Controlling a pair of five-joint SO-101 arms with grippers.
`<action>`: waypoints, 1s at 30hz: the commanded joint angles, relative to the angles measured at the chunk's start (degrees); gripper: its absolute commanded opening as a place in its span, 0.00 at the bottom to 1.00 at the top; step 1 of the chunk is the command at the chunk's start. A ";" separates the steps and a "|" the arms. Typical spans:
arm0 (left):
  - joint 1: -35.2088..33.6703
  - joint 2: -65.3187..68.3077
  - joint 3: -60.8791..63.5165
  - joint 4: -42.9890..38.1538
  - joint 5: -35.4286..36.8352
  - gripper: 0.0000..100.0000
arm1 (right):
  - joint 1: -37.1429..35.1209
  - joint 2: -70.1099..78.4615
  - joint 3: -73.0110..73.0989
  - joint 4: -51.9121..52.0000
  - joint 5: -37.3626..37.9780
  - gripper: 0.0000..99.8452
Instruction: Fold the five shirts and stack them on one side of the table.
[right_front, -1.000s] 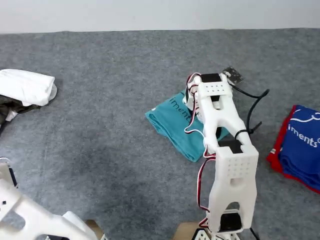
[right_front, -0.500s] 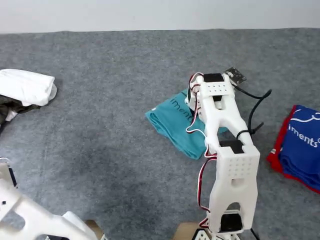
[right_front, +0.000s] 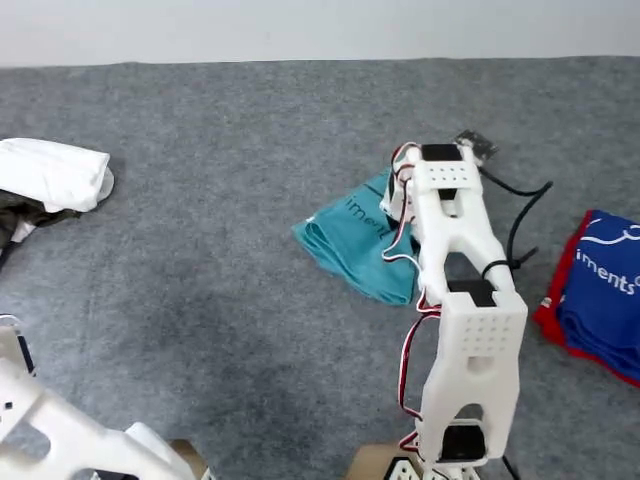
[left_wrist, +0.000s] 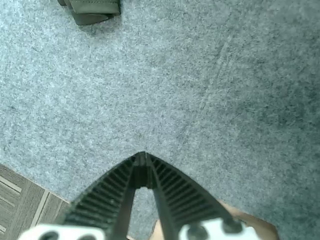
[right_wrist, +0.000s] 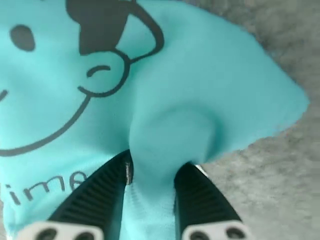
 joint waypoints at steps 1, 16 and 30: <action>0.35 -1.14 -1.98 -0.44 -0.44 0.00 | 1.36 -8.40 -4.40 4.79 5.36 0.01; 0.35 -1.14 -1.98 -0.44 -0.44 0.00 | 8.92 -25.63 -4.75 17.98 34.73 0.01; 0.35 -1.14 -1.89 -0.18 -0.44 0.00 | 22.11 -28.44 -9.14 14.64 46.42 0.01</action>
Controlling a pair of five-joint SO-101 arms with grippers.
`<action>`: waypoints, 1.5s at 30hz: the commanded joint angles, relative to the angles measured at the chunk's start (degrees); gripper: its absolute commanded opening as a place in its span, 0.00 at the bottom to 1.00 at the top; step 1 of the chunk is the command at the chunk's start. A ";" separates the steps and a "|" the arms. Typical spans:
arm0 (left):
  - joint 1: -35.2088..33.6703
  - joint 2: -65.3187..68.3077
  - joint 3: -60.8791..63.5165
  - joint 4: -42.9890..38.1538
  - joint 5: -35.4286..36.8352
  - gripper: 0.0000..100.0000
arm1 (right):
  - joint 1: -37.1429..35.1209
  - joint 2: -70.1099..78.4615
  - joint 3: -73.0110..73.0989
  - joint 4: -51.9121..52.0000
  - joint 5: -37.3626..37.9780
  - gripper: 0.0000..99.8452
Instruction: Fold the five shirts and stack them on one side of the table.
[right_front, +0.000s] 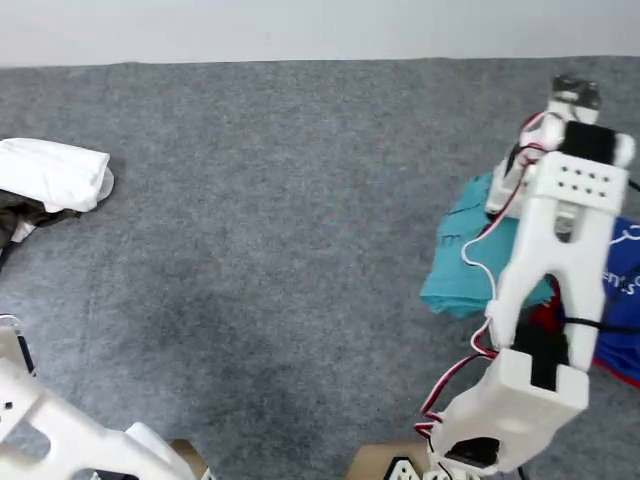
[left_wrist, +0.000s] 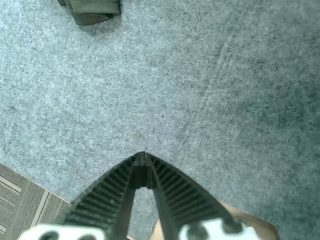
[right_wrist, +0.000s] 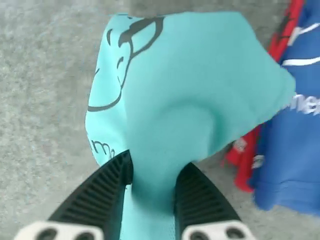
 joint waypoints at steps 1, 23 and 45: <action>0.35 -1.14 -1.80 -0.09 -0.44 0.00 | 3.30 -3.65 -6.95 -2.42 2.73 0.01; 0.35 -1.14 -1.98 0.00 -0.35 0.00 | 15.60 -3.74 -18.46 -1.98 7.38 0.01; 0.35 -1.14 -1.71 0.00 -0.26 0.00 | 24.57 -3.38 -18.55 2.77 12.57 0.01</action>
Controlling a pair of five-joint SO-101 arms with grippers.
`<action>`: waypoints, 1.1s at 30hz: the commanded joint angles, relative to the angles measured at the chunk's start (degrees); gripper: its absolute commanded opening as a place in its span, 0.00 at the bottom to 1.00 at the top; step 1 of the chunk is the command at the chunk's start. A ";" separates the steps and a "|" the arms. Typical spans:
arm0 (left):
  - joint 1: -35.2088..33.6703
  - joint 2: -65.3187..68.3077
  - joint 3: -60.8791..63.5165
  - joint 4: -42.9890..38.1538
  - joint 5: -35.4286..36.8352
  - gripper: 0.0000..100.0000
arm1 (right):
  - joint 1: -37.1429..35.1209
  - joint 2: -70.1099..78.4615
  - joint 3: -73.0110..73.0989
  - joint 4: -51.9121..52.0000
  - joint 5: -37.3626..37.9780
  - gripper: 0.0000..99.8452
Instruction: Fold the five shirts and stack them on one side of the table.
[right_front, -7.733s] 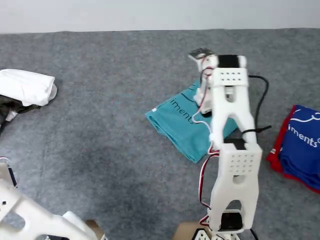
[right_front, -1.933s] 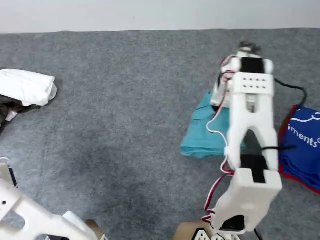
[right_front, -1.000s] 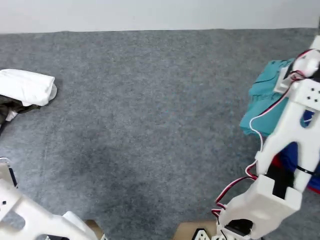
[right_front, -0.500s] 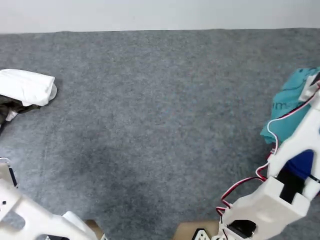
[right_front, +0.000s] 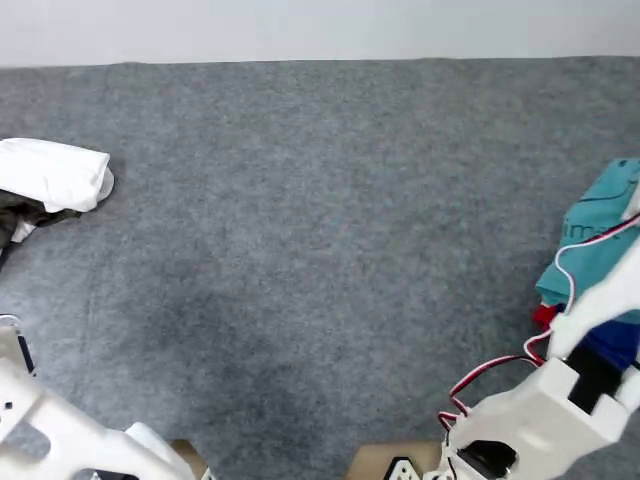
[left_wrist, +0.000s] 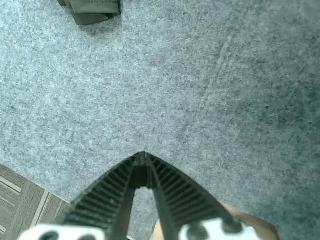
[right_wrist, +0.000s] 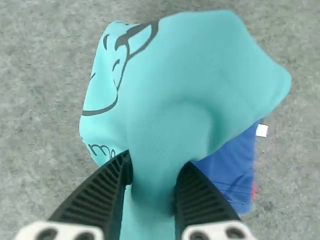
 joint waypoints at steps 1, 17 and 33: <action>0.35 -1.14 -1.71 0.00 -0.26 0.00 | 2.15 -3.21 -3.08 0.40 0.70 0.01; 0.35 -1.14 -1.63 0.00 -0.26 0.00 | 10.15 19.12 -2.99 -10.07 7.47 0.01; 0.35 -1.14 -1.54 0.00 -0.26 0.00 | 14.55 21.58 -3.08 -13.49 17.05 0.27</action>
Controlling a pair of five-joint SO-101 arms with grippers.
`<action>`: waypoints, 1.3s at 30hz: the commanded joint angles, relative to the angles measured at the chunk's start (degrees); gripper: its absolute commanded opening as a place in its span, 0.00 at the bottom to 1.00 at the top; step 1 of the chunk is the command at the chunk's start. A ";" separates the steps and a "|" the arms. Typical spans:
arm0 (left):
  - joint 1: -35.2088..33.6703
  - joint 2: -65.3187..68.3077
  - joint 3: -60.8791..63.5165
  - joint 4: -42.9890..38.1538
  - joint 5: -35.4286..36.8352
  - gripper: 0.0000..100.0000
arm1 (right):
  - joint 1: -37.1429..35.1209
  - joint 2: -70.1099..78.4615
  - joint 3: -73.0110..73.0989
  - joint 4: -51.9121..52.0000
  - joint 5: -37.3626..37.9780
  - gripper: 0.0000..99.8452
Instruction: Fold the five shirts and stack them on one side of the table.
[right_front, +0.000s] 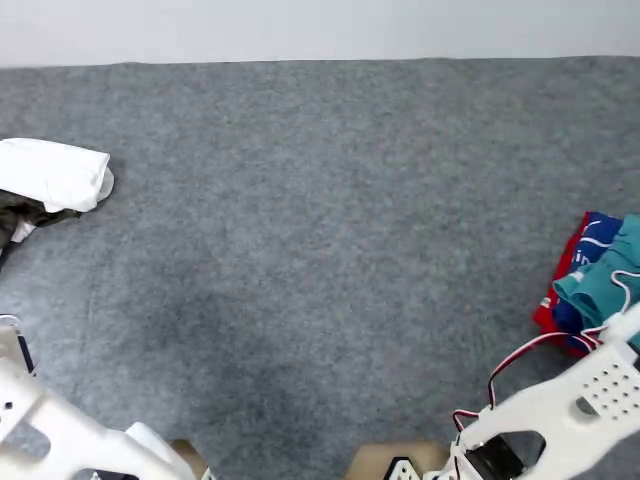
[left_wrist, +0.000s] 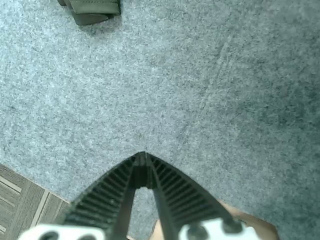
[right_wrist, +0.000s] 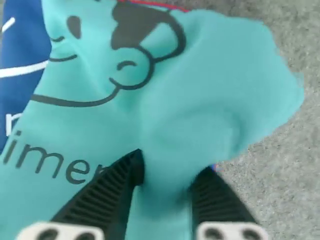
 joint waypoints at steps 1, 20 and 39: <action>0.35 -1.14 -1.54 0.00 -0.26 0.00 | 1.19 -5.14 -2.99 0.40 -1.76 0.30; 0.35 -1.14 1.19 -0.09 -0.26 0.00 | -7.69 -9.19 -2.73 1.36 -2.46 0.01; 0.35 -1.14 1.10 -0.26 -0.26 0.00 | -15.52 -4.00 -2.90 1.98 -6.07 0.02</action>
